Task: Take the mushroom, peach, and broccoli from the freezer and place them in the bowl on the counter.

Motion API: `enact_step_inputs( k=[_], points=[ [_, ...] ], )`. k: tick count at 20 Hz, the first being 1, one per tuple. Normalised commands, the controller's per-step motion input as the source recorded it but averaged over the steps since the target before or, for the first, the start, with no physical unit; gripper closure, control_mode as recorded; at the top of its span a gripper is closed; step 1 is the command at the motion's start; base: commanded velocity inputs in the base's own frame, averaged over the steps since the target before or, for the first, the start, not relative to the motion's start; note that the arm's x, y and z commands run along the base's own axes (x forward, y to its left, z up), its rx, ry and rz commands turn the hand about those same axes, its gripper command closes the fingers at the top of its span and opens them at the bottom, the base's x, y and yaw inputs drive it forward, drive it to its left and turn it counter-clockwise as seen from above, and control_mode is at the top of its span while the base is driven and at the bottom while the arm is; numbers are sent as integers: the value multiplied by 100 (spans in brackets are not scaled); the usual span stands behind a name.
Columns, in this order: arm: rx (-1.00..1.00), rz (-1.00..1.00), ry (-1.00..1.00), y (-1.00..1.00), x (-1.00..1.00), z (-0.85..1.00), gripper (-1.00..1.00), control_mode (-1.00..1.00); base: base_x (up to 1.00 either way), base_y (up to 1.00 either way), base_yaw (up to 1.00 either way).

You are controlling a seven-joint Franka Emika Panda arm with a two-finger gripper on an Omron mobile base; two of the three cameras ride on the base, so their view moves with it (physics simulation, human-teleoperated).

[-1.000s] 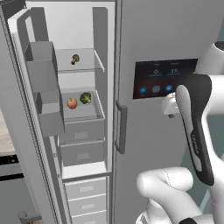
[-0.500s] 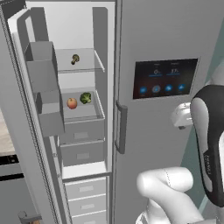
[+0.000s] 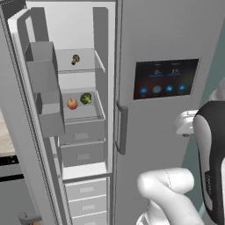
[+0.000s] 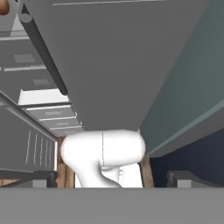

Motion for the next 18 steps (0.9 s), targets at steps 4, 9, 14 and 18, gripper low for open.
enact_step_inputs(
  k=[4, 9, 14, 18],
  points=[
    [0, -6, -1, 0, -10, 0, -100, -100, 0, 0, 0],
    [0, -1, 0, -1, -3, 0, -100, -100, 0, 0, 0],
    [0, 0, 0, 0, 0, 0, -100, 100, 0, 0, 0],
    [0, 0, 0, 0, 0, 0, -100, 100, 27, 2, 0]
  ],
)
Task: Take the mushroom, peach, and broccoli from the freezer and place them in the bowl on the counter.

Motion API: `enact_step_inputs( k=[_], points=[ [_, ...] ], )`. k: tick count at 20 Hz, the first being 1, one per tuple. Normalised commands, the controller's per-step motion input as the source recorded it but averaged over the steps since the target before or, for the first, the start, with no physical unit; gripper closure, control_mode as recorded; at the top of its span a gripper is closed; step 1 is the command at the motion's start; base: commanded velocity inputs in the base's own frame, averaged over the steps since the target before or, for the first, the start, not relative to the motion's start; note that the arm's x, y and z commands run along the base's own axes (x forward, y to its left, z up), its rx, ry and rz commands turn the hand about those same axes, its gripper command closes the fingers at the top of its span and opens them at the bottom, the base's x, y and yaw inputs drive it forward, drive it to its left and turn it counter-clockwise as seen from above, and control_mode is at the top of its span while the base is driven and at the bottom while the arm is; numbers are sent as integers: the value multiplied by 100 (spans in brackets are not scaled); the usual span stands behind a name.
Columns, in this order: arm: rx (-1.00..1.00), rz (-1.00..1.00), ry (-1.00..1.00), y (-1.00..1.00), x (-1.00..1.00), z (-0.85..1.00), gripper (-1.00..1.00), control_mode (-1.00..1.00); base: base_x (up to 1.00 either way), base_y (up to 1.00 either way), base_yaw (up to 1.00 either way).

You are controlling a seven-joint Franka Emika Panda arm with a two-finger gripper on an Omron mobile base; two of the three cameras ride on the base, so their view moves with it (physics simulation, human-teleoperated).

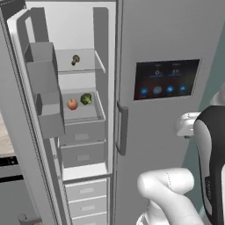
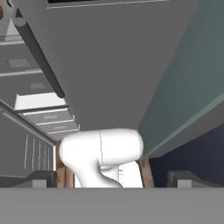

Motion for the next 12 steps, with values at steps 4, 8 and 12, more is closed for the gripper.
enact_step_inputs(
  k=[4, 8, 12],
  points=[
    [0, 0, 0, 0, 0, 0, -100, 100, 41, 18, 0],
    [0, 0, 0, 0, 0, 0, -100, 100, 45, 26, 0],
    [0, 0, 0, 0, 0, 0, -100, 100, 42, 28, 0]
  ],
)
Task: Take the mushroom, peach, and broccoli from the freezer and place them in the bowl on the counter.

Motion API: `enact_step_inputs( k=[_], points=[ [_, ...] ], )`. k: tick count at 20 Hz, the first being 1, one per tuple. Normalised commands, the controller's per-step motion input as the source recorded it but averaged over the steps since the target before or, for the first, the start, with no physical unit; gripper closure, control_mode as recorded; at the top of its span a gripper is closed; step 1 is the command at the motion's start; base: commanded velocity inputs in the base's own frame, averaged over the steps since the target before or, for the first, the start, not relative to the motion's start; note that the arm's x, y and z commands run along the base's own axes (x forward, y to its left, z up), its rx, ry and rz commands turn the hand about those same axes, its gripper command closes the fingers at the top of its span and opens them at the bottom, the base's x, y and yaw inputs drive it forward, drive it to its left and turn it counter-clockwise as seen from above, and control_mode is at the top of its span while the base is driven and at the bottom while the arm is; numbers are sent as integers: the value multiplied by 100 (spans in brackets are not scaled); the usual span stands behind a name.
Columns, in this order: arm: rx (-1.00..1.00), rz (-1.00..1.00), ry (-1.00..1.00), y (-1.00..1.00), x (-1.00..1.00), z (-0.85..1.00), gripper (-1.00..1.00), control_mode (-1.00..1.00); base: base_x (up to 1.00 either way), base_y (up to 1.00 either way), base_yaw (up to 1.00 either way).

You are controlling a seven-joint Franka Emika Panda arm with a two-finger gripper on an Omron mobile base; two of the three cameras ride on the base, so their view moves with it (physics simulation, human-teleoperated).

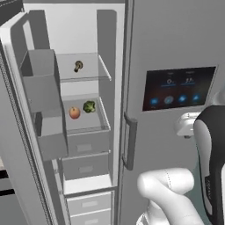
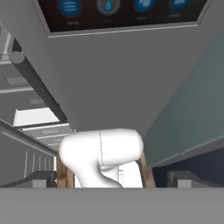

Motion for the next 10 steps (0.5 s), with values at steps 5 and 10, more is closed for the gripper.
enact_step_inputs(
  k=[5, 10],
  points=[
    [0, 0, 0, 0, 0, 0, -100, 100, 33, 42, 0],
    [0, 0, 0, 0, 0, 0, -100, 100, 34, 48, 0]
  ],
)
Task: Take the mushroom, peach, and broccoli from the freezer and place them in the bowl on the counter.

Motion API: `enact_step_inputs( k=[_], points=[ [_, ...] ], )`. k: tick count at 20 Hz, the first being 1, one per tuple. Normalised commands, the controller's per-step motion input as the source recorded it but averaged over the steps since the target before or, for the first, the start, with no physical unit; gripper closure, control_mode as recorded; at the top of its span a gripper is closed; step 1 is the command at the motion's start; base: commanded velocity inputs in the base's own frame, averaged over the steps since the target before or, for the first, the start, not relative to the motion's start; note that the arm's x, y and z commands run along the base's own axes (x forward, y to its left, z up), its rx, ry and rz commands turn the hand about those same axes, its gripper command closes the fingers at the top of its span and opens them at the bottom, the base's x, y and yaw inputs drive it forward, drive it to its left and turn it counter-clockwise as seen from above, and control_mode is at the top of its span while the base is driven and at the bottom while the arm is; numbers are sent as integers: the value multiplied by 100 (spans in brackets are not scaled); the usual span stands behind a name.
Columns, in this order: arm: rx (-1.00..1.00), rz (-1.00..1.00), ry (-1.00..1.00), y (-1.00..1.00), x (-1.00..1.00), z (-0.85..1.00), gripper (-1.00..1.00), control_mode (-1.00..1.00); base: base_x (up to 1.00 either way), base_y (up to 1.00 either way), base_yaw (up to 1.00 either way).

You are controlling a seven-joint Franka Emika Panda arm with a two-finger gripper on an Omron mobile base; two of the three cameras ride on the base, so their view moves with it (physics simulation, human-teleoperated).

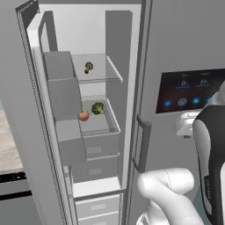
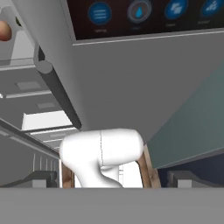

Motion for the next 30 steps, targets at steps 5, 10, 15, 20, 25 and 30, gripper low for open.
enact_step_inputs(
  k=[5, 10, 15, 20, 25, 30],
  points=[
    [0, 0, 0, 0, 0, 0, -100, 100, 39, 42, 0],
    [0, 0, 0, 0, 0, 0, -100, 100, 45, 54, 0],
    [0, 0, 0, 0, 0, 0, -100, 100, 58, 68, 3],
    [0, 0, 0, 0, 0, 0, -100, 100, 42, 73, 8],
    [0, 0, 0, 0, 0, 0, -100, 100, -3, 64, 7],
    [0, 0, 0, 0, 0, 0, -100, 100, -2, 28, 2]
  ],
)
